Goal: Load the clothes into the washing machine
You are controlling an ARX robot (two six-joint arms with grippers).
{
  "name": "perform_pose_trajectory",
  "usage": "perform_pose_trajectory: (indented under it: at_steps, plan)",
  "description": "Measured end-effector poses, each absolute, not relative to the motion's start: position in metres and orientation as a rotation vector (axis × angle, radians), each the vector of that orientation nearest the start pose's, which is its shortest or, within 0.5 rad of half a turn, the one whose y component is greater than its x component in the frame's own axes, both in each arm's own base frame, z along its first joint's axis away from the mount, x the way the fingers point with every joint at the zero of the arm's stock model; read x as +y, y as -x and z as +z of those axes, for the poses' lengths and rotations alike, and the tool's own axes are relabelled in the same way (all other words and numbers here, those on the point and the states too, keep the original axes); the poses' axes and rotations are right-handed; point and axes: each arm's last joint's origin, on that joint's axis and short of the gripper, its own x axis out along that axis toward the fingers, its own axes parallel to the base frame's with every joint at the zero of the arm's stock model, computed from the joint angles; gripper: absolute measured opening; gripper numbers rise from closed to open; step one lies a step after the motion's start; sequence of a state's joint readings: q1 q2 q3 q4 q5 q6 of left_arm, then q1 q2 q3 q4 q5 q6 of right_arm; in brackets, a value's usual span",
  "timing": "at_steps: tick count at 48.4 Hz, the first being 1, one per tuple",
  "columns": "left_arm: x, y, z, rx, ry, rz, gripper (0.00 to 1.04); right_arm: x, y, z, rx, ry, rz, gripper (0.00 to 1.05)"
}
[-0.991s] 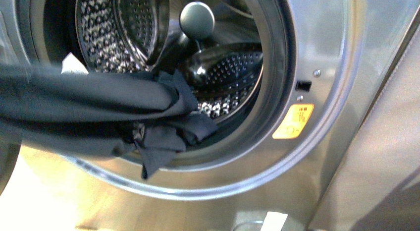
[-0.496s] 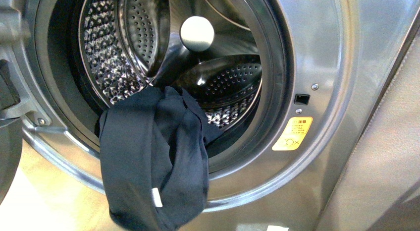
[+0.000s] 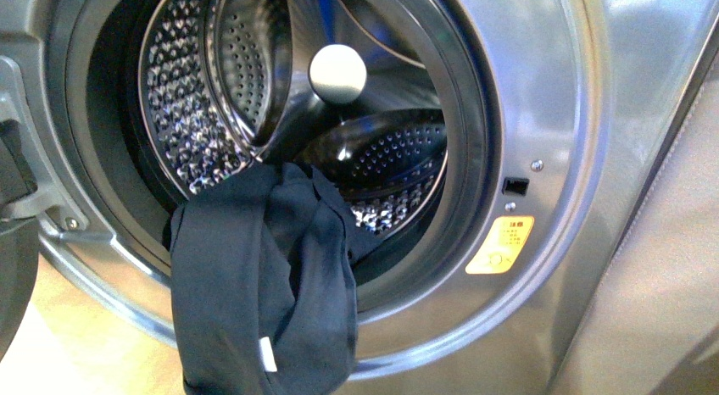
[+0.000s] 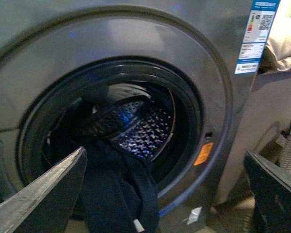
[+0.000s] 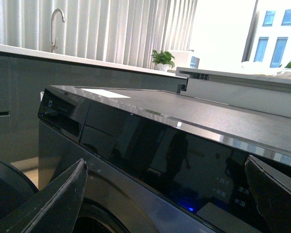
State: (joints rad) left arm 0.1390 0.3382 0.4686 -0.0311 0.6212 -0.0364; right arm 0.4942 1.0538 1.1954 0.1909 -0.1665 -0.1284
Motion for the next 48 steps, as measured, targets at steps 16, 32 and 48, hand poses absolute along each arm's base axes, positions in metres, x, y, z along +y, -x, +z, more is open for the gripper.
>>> perform_pose_trajectory:
  at_steps: [16, 32, 48]
  plan:
    - [0.000, -0.098, 0.246, 0.002, 0.010, 0.003, 0.48, 0.075, -0.170, 0.404, -0.033, 0.012, 0.043, 0.62]
    - [0.000, -0.098, 0.206, 0.007, 0.007, 0.000, 0.04, 0.032, -0.145, 0.286, -0.002, 0.011, 0.014, 0.01]
    - [0.000, -0.098, 0.188, 0.006, 0.007, 0.000, 0.04, 0.015, -0.129, 0.231, 0.004, 0.011, 0.005, 0.02]
